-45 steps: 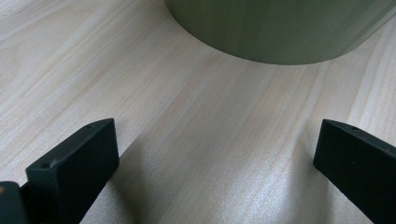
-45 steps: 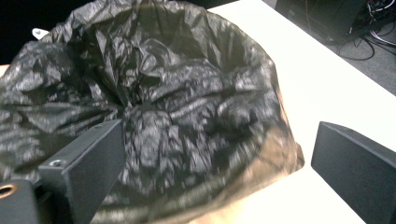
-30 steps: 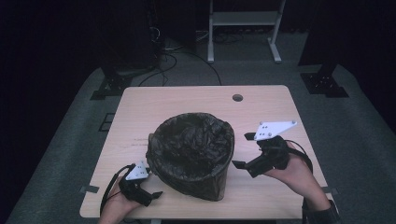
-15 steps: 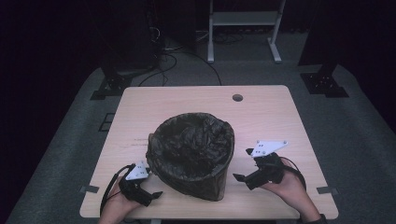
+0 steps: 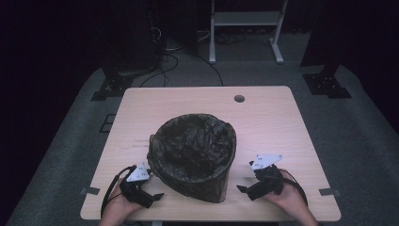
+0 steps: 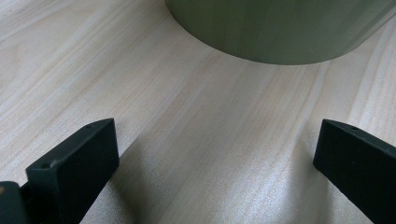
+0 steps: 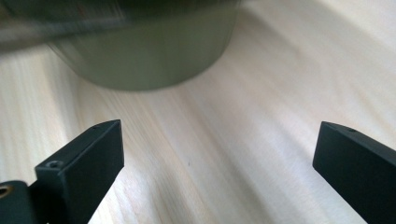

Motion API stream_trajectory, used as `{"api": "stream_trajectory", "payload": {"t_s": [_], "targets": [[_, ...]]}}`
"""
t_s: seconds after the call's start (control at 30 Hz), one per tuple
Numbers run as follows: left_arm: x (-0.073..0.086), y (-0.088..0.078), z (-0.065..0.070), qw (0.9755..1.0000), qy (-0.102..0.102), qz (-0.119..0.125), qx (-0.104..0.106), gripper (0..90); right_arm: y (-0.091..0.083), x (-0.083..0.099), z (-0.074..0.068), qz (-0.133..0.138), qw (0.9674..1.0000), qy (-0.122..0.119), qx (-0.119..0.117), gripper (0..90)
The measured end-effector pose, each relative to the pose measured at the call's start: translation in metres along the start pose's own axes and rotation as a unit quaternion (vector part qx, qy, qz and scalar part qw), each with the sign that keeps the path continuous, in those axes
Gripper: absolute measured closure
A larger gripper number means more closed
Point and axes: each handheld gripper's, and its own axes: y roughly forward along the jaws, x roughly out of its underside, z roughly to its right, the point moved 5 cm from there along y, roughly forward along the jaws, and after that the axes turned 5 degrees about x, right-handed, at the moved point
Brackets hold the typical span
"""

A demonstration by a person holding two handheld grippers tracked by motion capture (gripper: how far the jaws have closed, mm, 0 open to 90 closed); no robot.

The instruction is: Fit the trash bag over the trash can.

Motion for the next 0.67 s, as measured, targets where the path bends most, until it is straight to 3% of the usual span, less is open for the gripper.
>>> {"api": "stream_trajectory", "payload": {"t_s": [0.13, 0.43, 0.67], "targets": [[0.0, 0.0, 0.0, 1.0, 0.0, 0.0, 0.0, 0.0, 0.011, 0.004, -0.002, -0.018, 0.9998, -0.007, 0.007, 0.0], [0.0, 0.0, 0.0, 1.0, 0.0, 0.0, 0.0, 0.0, 0.031, 0.007, -0.006, -0.026, 0.9994, -0.017, 0.014, 0.0], [0.0, 0.0, 0.0, 1.0, 0.0, 0.0, 0.0, 0.0, 0.035, 0.008, -0.006, -0.023, 0.9997, -0.007, 0.006, 0.0]]}}
